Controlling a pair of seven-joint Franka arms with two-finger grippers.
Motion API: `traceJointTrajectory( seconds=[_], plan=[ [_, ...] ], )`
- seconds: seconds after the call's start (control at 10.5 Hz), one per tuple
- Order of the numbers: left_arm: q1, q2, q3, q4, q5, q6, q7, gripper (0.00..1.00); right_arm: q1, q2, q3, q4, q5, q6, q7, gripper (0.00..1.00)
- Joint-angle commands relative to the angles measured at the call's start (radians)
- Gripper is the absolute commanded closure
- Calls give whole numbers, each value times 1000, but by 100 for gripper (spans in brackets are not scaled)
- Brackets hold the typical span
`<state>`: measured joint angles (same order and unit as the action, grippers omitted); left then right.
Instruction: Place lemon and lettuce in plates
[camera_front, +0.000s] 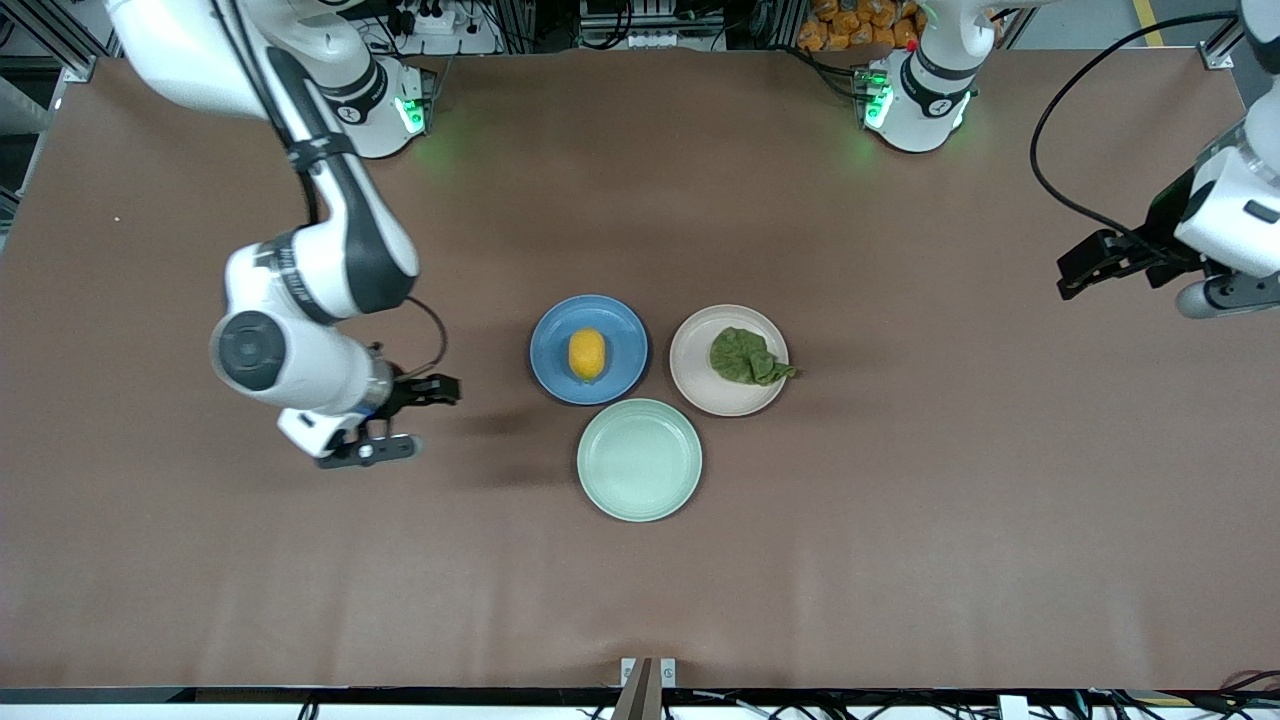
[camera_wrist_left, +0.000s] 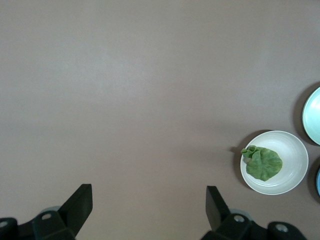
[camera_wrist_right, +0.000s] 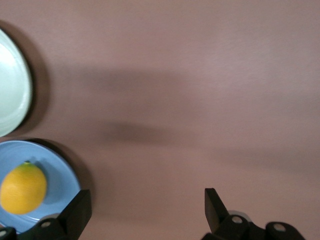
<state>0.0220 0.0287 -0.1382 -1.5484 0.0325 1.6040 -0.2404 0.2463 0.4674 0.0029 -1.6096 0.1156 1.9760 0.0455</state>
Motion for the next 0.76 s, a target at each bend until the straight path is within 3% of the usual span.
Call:
traceJointTrajectory(
  seconds=[0.0, 0.19, 0.67],
  plan=[
    [-4, -1, 5, 27, -11, -41, 21, 0, -62, -81, -14, -79, -1, -3, -131, 0],
    [-2, -3, 6, 28, -9, -42, 21, 0, -90, -148, -49, -119, -1, -6, -197, 0],
    [-2, -4, 6, 28, -8, -64, 21, 0, -145, -280, -61, -133, -1, -149, -197, 0]
  ],
)
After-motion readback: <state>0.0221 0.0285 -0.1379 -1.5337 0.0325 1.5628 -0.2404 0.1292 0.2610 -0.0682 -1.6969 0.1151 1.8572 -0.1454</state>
